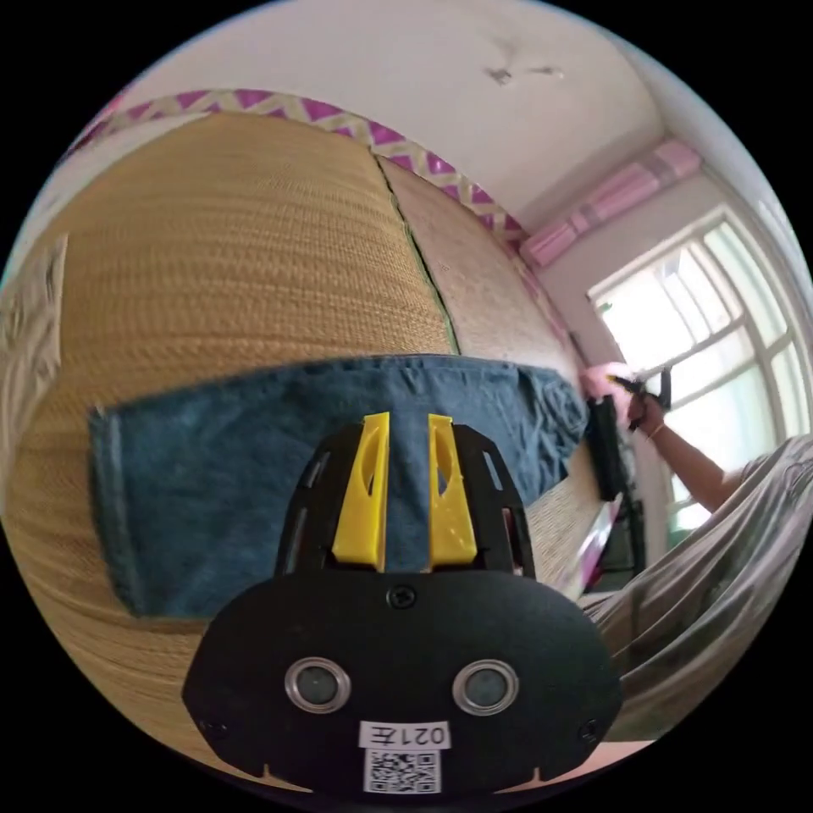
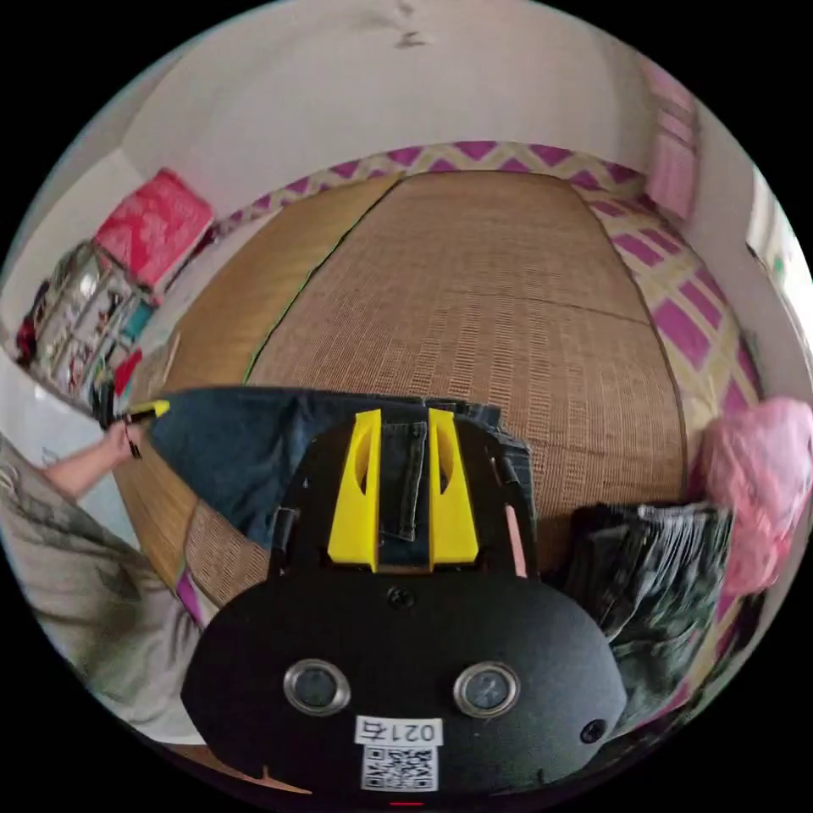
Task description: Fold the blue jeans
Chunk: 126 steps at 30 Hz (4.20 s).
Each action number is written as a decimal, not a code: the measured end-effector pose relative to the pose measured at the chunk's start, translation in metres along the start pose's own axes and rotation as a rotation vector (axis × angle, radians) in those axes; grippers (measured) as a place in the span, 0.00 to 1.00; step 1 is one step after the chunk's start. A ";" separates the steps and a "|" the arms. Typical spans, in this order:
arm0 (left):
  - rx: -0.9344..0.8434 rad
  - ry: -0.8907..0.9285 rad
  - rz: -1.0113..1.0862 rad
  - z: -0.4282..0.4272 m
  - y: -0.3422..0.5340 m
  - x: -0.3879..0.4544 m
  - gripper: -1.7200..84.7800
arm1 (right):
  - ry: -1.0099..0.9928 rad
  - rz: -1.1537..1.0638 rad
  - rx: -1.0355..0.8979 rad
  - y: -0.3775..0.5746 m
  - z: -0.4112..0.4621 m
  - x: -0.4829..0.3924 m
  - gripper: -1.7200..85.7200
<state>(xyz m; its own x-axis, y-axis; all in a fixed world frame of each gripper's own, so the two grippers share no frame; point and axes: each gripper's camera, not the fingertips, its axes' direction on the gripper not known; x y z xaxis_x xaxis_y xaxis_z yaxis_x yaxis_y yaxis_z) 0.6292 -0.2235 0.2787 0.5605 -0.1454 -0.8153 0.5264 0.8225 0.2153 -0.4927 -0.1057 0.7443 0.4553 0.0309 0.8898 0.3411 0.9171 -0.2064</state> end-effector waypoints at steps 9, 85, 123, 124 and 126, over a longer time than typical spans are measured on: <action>-0.368 -0.175 0.372 0.038 -0.122 0.033 0.12 | 0.117 -0.724 -0.513 -0.193 0.073 -0.061 0.14; -0.279 0.206 -0.115 -0.154 0.248 0.034 0.01 | -0.120 -0.403 -0.743 0.160 -0.277 0.088 0.08; -0.022 0.054 -0.286 -0.082 0.165 -0.116 0.01 | -0.097 -0.559 -0.290 -0.009 -0.108 -0.040 0.04; 0.020 0.113 -0.332 -0.079 0.166 -0.130 0.01 | -0.140 -0.512 -0.289 -0.016 -0.105 -0.033 0.03; 0.058 0.146 -0.349 -0.075 0.157 -0.142 0.01 | -0.137 -0.510 -0.259 -0.021 -0.101 -0.034 0.02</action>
<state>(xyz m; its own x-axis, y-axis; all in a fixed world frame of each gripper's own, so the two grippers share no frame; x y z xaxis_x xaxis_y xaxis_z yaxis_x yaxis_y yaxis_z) 0.5843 -0.0328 0.3882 0.2461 -0.3278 -0.9121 0.7072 0.7042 -0.0623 -0.4318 -0.1661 0.6770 0.0760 -0.3220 0.9437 0.6871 0.7028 0.1845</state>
